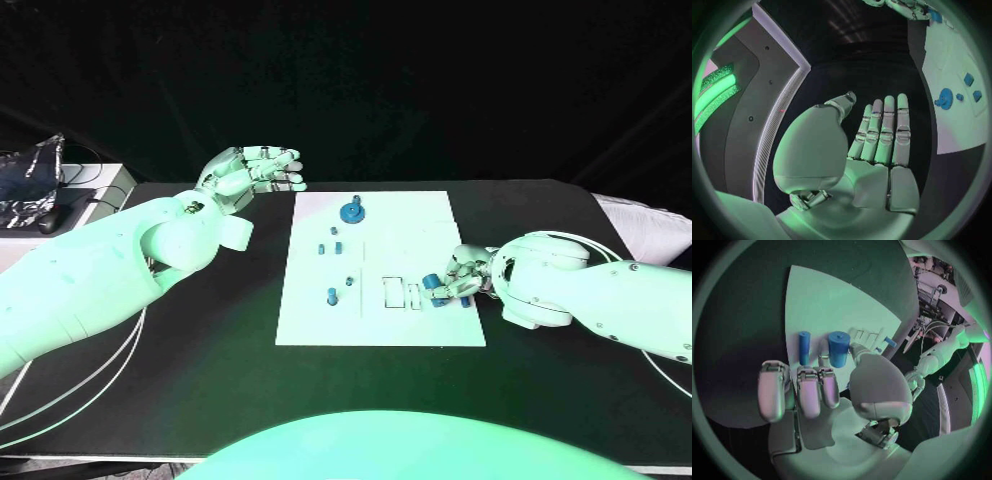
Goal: Assemble the parts on the task board
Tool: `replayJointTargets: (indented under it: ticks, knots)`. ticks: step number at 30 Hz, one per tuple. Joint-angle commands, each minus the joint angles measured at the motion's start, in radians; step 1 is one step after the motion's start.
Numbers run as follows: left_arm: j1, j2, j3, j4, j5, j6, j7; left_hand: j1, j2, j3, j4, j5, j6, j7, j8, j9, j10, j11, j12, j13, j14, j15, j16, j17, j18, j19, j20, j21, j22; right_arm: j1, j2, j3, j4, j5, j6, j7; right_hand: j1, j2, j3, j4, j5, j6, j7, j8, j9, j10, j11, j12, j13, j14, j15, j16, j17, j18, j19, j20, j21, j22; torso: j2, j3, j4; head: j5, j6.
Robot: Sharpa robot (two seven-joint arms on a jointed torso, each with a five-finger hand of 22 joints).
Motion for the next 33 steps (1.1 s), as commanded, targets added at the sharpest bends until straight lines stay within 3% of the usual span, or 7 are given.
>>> replayJointTargets:
  ticks: [1,5,7,12,21,27,33]
  knots:
    - [0.000,0.000,0.001,0.003,0.011,0.014,0.011,0.010,0.001,0.000,0.005,-0.003,-0.005,0.000,-0.005,-0.001,-0.002,0.004,0.001,0.001,-0.006,0.002,0.005,0.002,0.013,0.008,-0.002,-0.004,-0.002,-0.006,0.002,-0.002,-0.003,-0.020,0.004,-0.005,0.045,0.005,0.019,-0.005,0.068,-0.014,0.001,-0.015,-0.001,0.083,-0.007,-0.004,0.233,0.100,-0.004,0.004,0.243,-0.012,0.069,-0.007,0.001,0.188,-0.001,0.0003,0.0004,0.001,0.000]
    - [0.000,0.000,0.001,0.002,0.012,0.014,0.010,0.013,0.003,0.001,0.006,-0.003,-0.007,0.003,-0.006,-0.002,-0.004,0.005,0.001,0.001,-0.008,0.003,0.005,0.003,0.013,0.009,-0.002,-0.006,-0.003,-0.010,0.000,-0.002,0.004,-0.003,-0.033,0.002,0.133,0.018,0.133,-0.024,0.094,-0.010,-0.001,-0.035,-0.001,0.084,-0.010,-0.002,0.236,0.100,-0.005,0.004,0.243,-0.012,0.069,-0.007,0.003,0.191,0.000,0.0002,0.0002,0.001,0.000]
    - [0.000,0.000,0.001,0.002,0.012,0.013,0.009,0.014,0.003,0.001,0.006,-0.003,-0.008,0.004,-0.007,-0.003,-0.004,0.006,0.001,0.002,-0.008,0.003,0.006,0.003,0.013,0.009,-0.002,-0.007,-0.004,-0.012,-0.002,-0.002,0.011,0.018,-0.066,0.008,0.152,0.001,0.239,-0.037,0.110,0.003,-0.001,-0.043,0.002,0.086,-0.012,0.000,0.239,0.100,-0.007,0.004,0.244,-0.013,0.070,-0.011,0.006,0.194,0.000,0.0014,-0.0002,0.002,0.000]
    - [0.000,-0.001,0.000,0.000,0.012,0.014,0.008,0.015,0.004,0.001,0.007,-0.003,-0.009,0.005,-0.007,-0.003,-0.004,0.006,0.001,0.002,-0.008,0.003,0.006,0.004,0.013,0.010,-0.002,-0.007,-0.004,-0.013,-0.014,-0.001,0.034,0.088,-0.136,0.019,0.111,-0.029,0.358,-0.053,0.094,0.015,-0.003,-0.048,0.013,0.089,-0.012,0.002,0.242,0.100,-0.008,0.004,0.243,-0.013,0.070,-0.010,0.006,0.196,0.001,0.0014,0.0002,0.004,0.000]
    - [0.000,-0.003,0.000,-0.002,0.013,0.015,0.003,0.016,0.004,0.001,0.008,-0.003,-0.009,0.007,-0.008,-0.003,-0.005,0.007,0.001,0.002,-0.009,0.003,0.006,0.004,0.013,0.010,-0.002,-0.008,-0.005,0.028,-0.053,0.006,0.110,0.269,-0.206,0.028,0.063,-0.048,0.385,-0.051,0.070,0.022,-0.002,-0.050,0.021,0.088,-0.011,0.000,0.241,0.100,-0.007,0.003,0.242,-0.013,0.070,-0.009,0.005,0.196,-0.001,-0.0007,-0.0012,0.003,0.000]
    - [-0.001,0.000,-0.001,-0.003,0.013,0.017,0.001,0.016,0.004,0.001,0.008,-0.003,-0.009,0.007,-0.008,-0.003,-0.005,0.007,0.001,0.002,-0.009,0.003,0.006,0.004,0.013,0.010,-0.002,-0.008,-0.005,0.051,-0.045,0.007,0.145,0.347,-0.190,0.027,0.043,-0.057,0.387,-0.050,0.062,0.024,-0.002,-0.051,0.023,0.087,-0.011,-0.002,0.240,0.100,-0.007,0.003,0.242,-0.013,0.070,-0.009,0.004,0.196,-0.001,-0.0011,0.0005,-0.001,0.000]
    - [-0.001,0.000,-0.001,-0.003,0.014,0.018,0.001,0.015,0.005,0.000,0.009,-0.003,-0.009,0.007,-0.008,-0.004,-0.006,0.008,0.001,0.002,-0.009,0.004,0.007,0.005,0.013,0.011,-0.002,-0.009,-0.005,0.050,-0.008,0.003,0.138,0.352,-0.171,0.023,0.035,-0.063,0.387,-0.051,0.056,0.024,-0.002,-0.053,0.024,0.086,-0.011,-0.004,0.238,0.100,-0.006,0.003,0.242,-0.013,0.070,-0.009,0.004,0.196,0.000,-0.0010,-0.0007,-0.001,0.000]
